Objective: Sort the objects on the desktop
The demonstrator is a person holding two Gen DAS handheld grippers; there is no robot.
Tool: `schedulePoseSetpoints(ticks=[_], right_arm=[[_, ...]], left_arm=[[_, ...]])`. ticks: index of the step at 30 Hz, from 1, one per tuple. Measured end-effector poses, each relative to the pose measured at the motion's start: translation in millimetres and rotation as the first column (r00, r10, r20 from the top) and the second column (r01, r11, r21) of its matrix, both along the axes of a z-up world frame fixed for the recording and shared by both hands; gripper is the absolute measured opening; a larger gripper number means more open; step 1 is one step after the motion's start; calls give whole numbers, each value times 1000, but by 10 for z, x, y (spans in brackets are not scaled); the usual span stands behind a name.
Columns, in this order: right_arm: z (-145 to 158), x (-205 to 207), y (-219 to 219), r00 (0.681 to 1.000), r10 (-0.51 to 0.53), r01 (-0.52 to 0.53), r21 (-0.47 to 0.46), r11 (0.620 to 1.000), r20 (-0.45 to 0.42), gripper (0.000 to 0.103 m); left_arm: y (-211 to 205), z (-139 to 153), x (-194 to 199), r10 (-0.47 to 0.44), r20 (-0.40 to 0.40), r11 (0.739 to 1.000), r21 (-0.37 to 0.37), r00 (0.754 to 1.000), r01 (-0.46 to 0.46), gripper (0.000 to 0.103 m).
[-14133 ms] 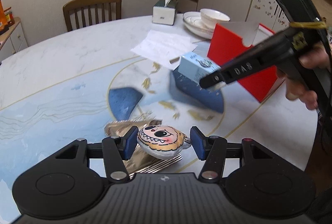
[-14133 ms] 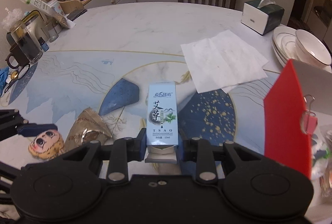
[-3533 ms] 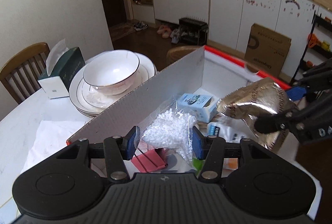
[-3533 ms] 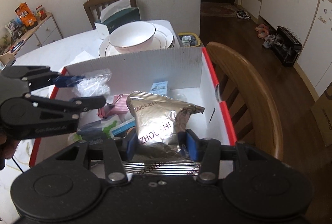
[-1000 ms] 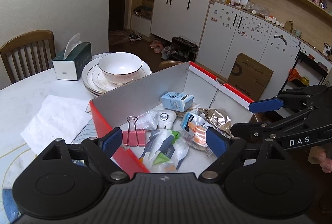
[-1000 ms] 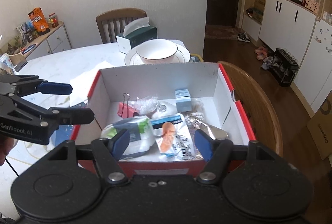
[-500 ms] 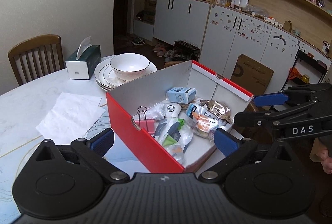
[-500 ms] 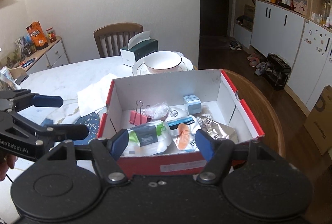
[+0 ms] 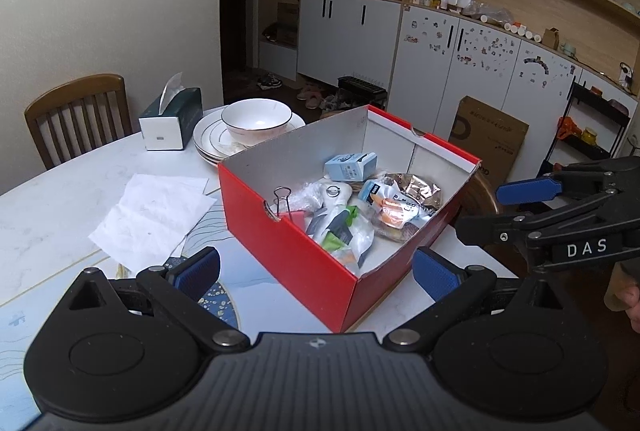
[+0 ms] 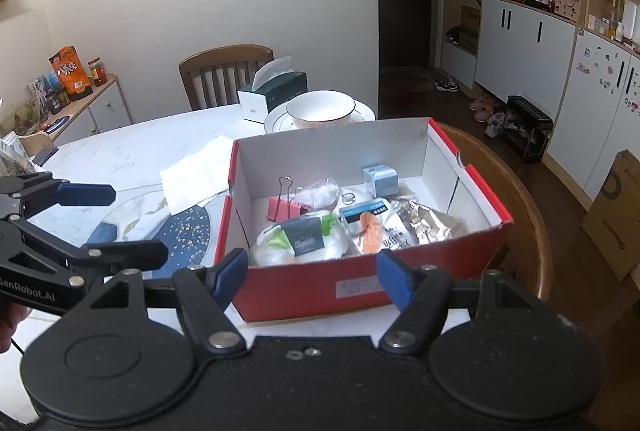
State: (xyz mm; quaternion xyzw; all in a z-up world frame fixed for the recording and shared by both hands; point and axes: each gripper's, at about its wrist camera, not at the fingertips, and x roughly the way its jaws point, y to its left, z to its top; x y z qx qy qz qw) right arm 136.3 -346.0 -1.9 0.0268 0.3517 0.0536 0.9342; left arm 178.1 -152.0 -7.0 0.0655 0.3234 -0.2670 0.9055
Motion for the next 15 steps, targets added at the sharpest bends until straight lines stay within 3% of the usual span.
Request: schedulePoseSetpoints(ticks=[15], right_arm=[[-37, -47, 32, 1000, -11, 11, 24, 1000, -12, 71]], left_arm=[[1, -75, 9, -14, -35, 1000, -13, 999, 13, 103]])
